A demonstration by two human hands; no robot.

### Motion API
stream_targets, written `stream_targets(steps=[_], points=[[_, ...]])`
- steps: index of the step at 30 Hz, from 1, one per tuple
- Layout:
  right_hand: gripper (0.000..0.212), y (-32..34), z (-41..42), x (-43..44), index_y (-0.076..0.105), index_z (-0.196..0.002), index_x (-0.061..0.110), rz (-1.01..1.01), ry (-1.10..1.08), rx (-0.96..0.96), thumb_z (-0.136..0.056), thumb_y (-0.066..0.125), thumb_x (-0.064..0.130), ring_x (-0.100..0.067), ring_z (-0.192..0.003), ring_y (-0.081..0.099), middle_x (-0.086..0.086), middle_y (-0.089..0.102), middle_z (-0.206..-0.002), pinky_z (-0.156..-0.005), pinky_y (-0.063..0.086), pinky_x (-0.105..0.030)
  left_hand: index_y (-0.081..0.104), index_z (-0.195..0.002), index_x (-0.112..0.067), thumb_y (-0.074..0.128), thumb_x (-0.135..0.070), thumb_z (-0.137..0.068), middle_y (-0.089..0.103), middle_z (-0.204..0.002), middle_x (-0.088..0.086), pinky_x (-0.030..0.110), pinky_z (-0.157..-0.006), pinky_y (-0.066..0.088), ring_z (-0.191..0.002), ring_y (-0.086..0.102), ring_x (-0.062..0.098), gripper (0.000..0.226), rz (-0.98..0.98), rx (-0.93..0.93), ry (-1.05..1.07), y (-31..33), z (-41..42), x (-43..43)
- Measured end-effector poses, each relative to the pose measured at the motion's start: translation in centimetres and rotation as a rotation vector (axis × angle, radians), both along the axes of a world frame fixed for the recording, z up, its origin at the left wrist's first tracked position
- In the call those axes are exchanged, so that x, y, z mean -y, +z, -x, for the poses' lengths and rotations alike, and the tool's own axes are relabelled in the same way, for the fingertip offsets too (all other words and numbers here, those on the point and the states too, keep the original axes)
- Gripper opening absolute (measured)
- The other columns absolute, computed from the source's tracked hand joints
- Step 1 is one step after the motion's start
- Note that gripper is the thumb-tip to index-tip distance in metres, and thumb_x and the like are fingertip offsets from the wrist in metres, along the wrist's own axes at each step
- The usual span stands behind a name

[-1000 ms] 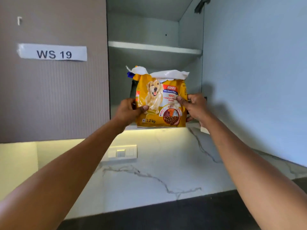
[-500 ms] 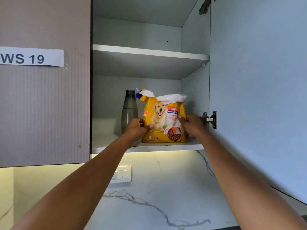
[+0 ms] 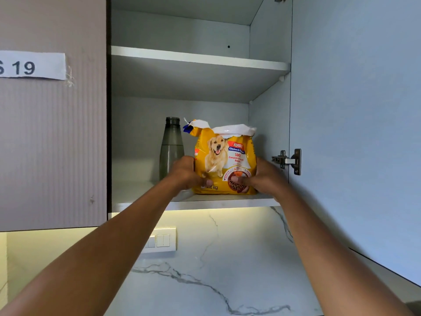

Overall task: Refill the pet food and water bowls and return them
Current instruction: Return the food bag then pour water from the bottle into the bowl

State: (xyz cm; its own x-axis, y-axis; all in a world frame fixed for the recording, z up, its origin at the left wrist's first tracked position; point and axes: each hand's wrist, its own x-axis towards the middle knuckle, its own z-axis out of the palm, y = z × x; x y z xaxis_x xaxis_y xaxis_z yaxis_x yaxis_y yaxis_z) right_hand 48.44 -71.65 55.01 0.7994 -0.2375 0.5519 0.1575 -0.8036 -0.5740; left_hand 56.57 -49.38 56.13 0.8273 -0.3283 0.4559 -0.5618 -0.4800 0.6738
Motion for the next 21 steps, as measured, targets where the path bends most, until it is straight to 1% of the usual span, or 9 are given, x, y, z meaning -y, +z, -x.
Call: stream_targets(steps=[2, 4, 6, 8, 12, 17, 19, 21], points=[[0.075, 0.3, -0.8, 0.3, 0.059, -0.140, 0.026, -0.026, 0.000, -0.033, -0.077, 0.089, 0.053, -0.029, -0.121, 0.068, -0.002, 0.072, -0.133, -0.103, 0.056, -0.049, 0.062, -0.132, -0.013, 0.094, -0.030, -0.070, 0.067, -0.130, 0.009, 0.048, -0.102, 0.055, -0.119, 0.063, 0.032, 0.072, -0.058, 0.025, 0.055, 0.1, -0.9, 1.3], [0.070, 0.4, -2.0, 0.6, 0.059, -0.139, 0.021, -0.080, 0.002, -0.045, -0.079, 0.091, 0.040, -0.030, -0.121, 0.067, -0.006, 0.071, -0.133, -0.100, 0.055, -0.043, 0.061, -0.131, -0.014, 0.094, -0.034, -0.069, 0.066, -0.129, 0.009, 0.045, -0.097, 0.057, -0.115, 0.063, 0.031, 0.073, -0.106, 0.040, 0.117, 0.1, -1.9, 2.5], [0.068, 0.5, -3.2, 0.8, 0.059, -0.138, 0.017, -0.104, -0.039, -0.054, -0.081, 0.091, 0.033, -0.030, -0.120, 0.067, -0.009, 0.070, -0.134, -0.094, 0.053, -0.037, 0.060, -0.126, -0.015, 0.094, -0.036, -0.070, 0.065, -0.124, 0.009, 0.044, -0.090, 0.061, -0.105, 0.064, 0.030, 0.069, -0.135, 0.031, 0.159, 0.2, -3.0, 3.8], [0.067, 0.7, -4.4, 1.1, 0.059, -0.140, 0.015, -0.101, -0.070, -0.075, -0.082, 0.091, 0.029, -0.031, -0.122, 0.067, -0.011, 0.069, -0.136, -0.093, 0.052, -0.035, 0.060, -0.119, -0.014, 0.094, -0.037, -0.070, 0.065, -0.120, 0.011, 0.045, -0.088, 0.062, -0.102, 0.066, 0.030, 0.064, -0.190, 0.035, 0.196, 0.3, -3.9, 4.9], [0.069, 0.9, -6.2, 1.9, 0.058, -0.144, 0.011, -0.070, -0.138, -0.093, -0.085, 0.089, 0.029, -0.032, -0.125, 0.066, -0.014, 0.067, -0.140, -0.098, 0.053, -0.037, 0.059, -0.122, -0.011, 0.092, -0.036, -0.072, 0.064, -0.120, 0.013, 0.044, -0.089, 0.061, -0.106, 0.067, 0.031, 0.065, -0.272, 0.084, 0.231, 0.6, -5.5, 6.9], [0.075, 0.6, -7.1, 2.3, 0.053, -0.146, 0.007, -0.089, -0.176, -0.059, -0.085, 0.089, 0.029, -0.033, -0.129, 0.063, -0.015, 0.064, -0.143, -0.099, 0.052, -0.035, 0.057, -0.127, -0.009, 0.090, -0.036, -0.075, 0.062, -0.122, 0.014, 0.044, -0.092, 0.060, -0.110, 0.065, 0.032, 0.068, -0.292, 0.088, 0.217, 0.6, -6.5, 7.7], [0.074, 0.4, -6.8, 2.1, 0.054, -0.145, 0.006, -0.084, -0.184, -0.050, -0.085, 0.089, 0.031, -0.034, -0.128, 0.063, -0.016, 0.064, -0.143, -0.096, 0.051, -0.033, 0.058, -0.125, -0.009, 0.090, -0.036, -0.075, 0.062, -0.120, 0.014, 0.041, -0.089, 0.060, -0.105, 0.065, 0.030, 0.065, -0.288, 0.093, 0.213, 0.6, -6.4, 7.5], [0.066, 0.0, -6.2, 1.9, 0.058, -0.141, 0.006, -0.057, -0.198, -0.043, -0.087, 0.087, 0.032, -0.034, -0.125, 0.065, -0.016, 0.066, -0.140, -0.087, 0.048, -0.029, 0.060, -0.123, -0.009, 0.089, -0.038, -0.076, 0.062, -0.113, 0.010, 0.034, -0.079, 0.053, -0.095, 0.059, 0.024, 0.063, -0.294, 0.116, 0.217, 0.4, -6.1, 7.3]])
